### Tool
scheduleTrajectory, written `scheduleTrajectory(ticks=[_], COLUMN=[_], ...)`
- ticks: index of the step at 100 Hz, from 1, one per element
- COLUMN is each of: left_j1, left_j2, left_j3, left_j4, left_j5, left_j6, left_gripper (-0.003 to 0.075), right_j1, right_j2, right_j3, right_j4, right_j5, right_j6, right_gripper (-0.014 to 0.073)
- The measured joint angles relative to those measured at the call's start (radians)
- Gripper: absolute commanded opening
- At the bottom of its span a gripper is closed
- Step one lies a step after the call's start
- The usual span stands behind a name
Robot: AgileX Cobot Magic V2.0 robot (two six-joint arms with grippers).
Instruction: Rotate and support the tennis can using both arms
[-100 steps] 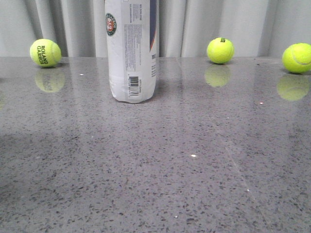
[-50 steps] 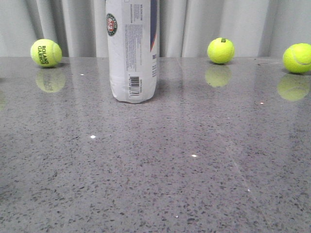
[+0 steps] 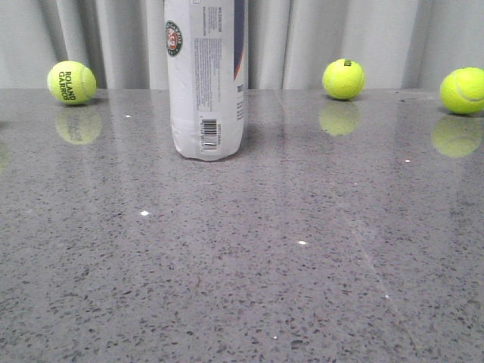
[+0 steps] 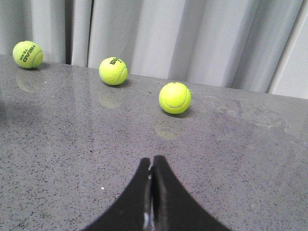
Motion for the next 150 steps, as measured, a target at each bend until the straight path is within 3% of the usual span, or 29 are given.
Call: scheduleTrajectory(ticks=[19,47,150], left_j1=[0.085,0.165,0.171], left_j2=[-0.122,-0.297,-0.305], left_j3=[0.13,0.229,0.23], left_j4=[0.0,0.0,-0.006], left_j5=[-0.097,-0.115,-0.114], left_j6=[0.0,0.0,0.0], left_gripper=[-0.002,-0.002,-0.002], right_j1=[0.0,0.0,0.0], right_j2=[0.0,0.0,0.0], right_j3=[0.0,0.0,0.0], right_j4=[0.0,0.0,0.0], right_j5=[0.0,0.0,-0.003], right_j6=[0.0,0.0,0.0], right_gripper=[-0.0069,-0.0069,-0.0069])
